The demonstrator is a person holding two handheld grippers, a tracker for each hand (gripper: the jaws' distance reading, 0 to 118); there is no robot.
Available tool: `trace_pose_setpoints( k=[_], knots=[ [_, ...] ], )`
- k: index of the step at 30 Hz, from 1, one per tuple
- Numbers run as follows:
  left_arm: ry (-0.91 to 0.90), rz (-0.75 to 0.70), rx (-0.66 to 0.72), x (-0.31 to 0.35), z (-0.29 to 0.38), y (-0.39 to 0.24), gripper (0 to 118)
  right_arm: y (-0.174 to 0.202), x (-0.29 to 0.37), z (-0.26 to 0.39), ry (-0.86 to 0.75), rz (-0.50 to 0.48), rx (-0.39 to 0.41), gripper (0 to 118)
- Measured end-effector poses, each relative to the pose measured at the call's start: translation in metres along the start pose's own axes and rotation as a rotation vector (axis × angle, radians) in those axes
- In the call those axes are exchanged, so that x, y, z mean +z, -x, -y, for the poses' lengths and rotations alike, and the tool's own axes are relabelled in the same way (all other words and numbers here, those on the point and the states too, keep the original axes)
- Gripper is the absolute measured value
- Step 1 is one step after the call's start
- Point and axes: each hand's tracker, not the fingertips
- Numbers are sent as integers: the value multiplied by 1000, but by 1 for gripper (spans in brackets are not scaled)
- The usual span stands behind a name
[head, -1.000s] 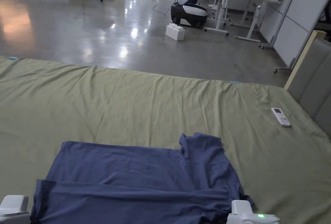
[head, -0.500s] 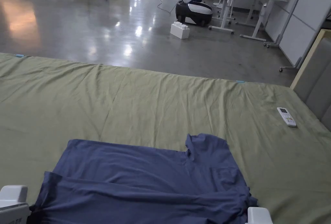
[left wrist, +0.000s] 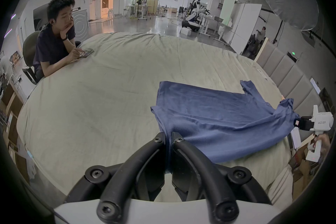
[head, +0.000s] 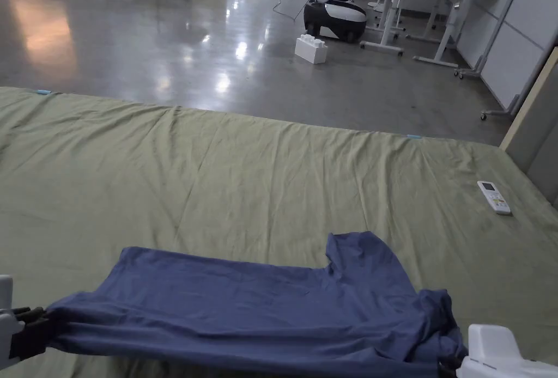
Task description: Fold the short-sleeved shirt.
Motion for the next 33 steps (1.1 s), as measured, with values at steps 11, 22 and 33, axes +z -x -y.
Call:
trace_pose_setpoints(
  k=[11, 22, 33],
  knots=[
    [171, -17, -15, 4, 98, -3, 6, 3, -9, 102, 172, 17, -31, 10],
    [237, -58, 42, -39, 137, 7, 6, 7, -34, 150, 122, 60, -58, 36],
    [-4, -55, -26, -13, 67, -17, 61, -8, 34, 63, -228, 174, -20, 89]
  ],
)
